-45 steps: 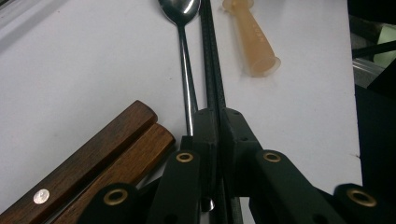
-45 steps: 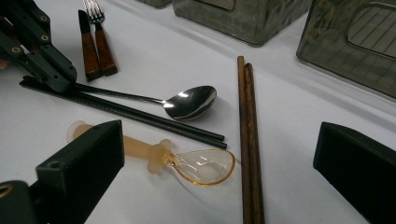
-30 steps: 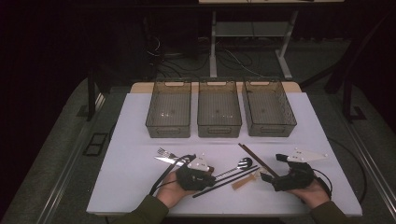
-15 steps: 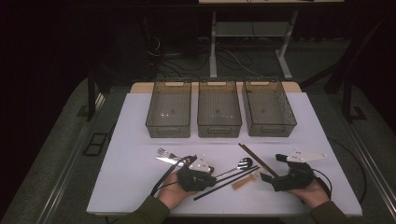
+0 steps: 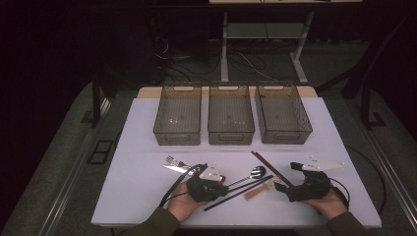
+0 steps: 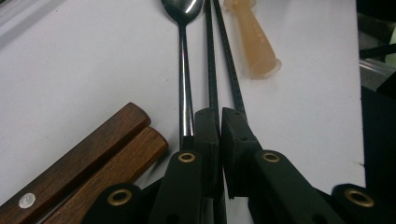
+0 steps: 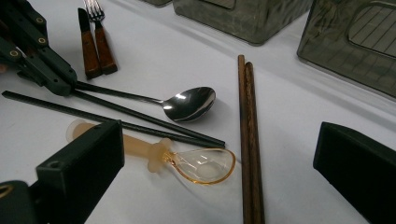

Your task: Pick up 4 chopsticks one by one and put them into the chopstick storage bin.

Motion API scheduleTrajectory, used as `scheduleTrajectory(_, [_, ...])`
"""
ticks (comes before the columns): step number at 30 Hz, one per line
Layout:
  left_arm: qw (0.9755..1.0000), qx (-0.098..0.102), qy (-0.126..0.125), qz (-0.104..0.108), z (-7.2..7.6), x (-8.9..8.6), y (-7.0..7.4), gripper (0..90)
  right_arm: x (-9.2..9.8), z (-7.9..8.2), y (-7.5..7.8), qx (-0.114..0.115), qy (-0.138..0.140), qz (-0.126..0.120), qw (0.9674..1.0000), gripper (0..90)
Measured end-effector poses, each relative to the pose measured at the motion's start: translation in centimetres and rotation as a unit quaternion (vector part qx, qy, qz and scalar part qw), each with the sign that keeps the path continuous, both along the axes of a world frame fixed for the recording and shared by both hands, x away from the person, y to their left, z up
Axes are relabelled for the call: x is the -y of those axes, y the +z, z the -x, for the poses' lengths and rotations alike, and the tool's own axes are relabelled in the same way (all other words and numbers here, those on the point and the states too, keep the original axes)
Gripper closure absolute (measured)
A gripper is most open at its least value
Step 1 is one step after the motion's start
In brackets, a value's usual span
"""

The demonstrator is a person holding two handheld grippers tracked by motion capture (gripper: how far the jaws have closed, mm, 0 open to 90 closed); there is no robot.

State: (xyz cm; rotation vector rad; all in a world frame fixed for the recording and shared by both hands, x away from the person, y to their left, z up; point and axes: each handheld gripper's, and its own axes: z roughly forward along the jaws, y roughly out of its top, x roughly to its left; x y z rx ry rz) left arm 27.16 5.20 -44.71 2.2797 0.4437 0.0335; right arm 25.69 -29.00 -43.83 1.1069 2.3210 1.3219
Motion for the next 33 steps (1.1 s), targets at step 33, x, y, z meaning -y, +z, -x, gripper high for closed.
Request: scheduleTrajectory(33, [0.9993, -0.013, 0.013, 0.034, -0.4, -2.3, 1.9, 85.3, -0.4, 0.0, -0.3, -0.005, 0.0, -0.007, 1.0, 1.5])
